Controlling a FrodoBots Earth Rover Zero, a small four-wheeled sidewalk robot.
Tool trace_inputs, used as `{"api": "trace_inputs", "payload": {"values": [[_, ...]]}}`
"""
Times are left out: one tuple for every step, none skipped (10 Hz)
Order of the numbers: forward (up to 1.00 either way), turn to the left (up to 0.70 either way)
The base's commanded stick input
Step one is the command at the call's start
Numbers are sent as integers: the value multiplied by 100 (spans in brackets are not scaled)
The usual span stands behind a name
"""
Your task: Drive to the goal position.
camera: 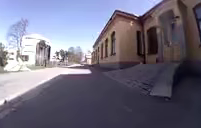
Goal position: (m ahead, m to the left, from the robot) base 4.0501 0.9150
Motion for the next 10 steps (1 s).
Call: {"api": "trace_inputs", "payload": {"values": [[85,0],[85,0],[85,0],[85,0],[85,0],[85,0],[85,0],[85,0],[85,0],[85,0]]}}
